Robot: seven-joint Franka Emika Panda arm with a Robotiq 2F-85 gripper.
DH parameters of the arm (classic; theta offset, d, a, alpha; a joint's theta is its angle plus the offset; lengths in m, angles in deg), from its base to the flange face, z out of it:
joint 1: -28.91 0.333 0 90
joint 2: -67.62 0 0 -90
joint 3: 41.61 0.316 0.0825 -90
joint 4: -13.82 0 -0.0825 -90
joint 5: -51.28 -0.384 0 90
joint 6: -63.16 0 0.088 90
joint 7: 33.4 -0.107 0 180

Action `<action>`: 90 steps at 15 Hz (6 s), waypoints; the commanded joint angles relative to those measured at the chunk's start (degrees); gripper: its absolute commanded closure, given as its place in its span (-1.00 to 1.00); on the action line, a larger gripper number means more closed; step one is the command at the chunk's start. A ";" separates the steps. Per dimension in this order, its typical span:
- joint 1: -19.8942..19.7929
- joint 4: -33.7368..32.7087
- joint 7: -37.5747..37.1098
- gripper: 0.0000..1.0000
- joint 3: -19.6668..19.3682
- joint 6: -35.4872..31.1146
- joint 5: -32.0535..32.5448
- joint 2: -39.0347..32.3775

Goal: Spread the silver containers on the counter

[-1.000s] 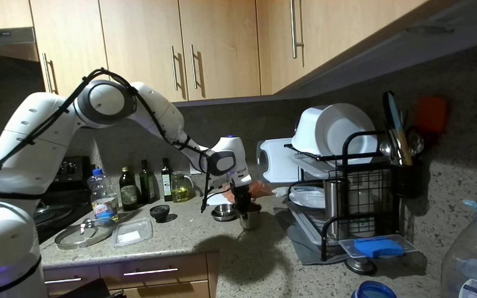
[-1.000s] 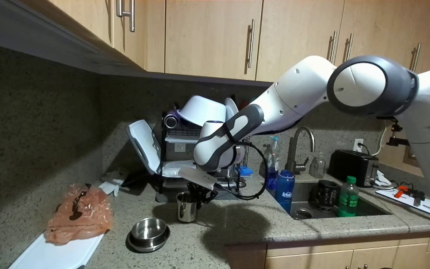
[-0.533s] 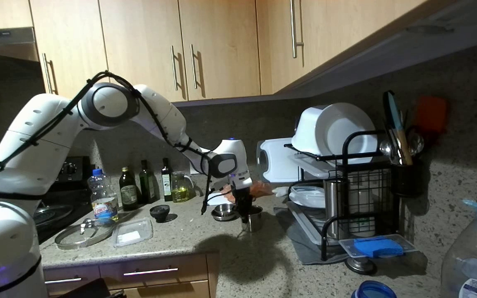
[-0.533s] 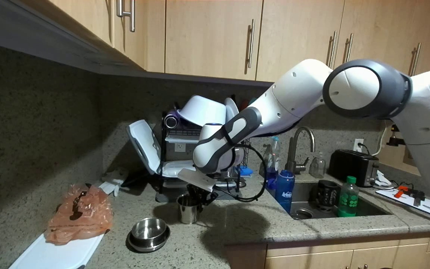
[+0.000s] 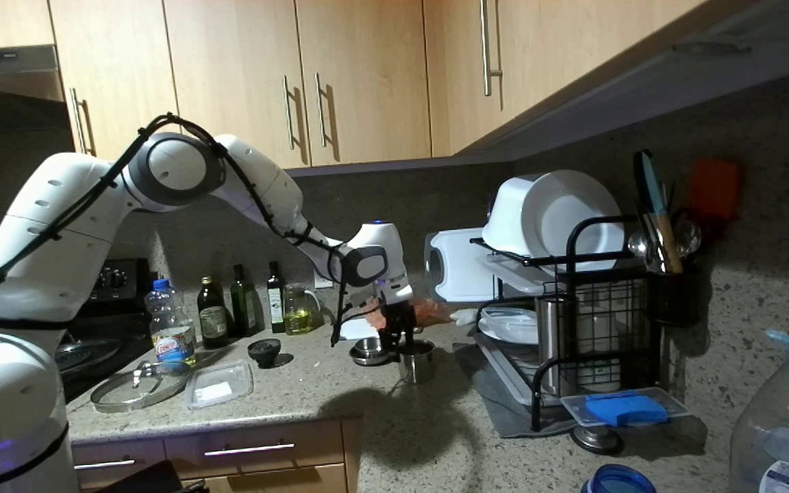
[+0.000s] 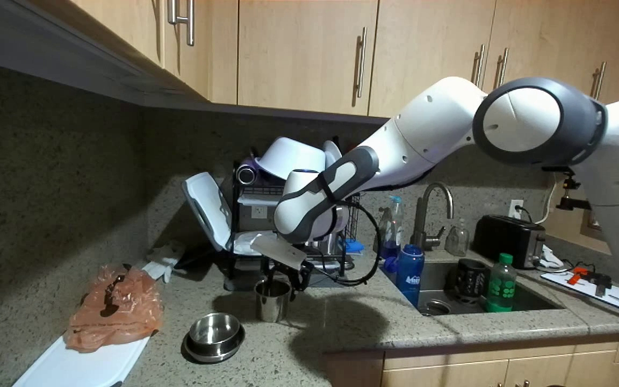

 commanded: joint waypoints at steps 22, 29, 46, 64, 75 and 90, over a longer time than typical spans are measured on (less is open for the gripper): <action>3.00 -21.87 6.96 -1.00 7.50 21.79 1.23 -12.93; 3.37 -31.57 6.98 -0.44 7.13 28.60 1.56 -20.30; 4.90 -33.60 6.58 0.94 6.69 27.79 2.68 -20.21; 5.94 -31.09 6.76 0.94 6.48 26.30 4.10 -17.97; 5.48 -25.67 6.18 0.94 6.55 24.36 3.29 -16.07; 5.40 -5.43 5.50 0.89 6.51 15.83 3.18 -3.96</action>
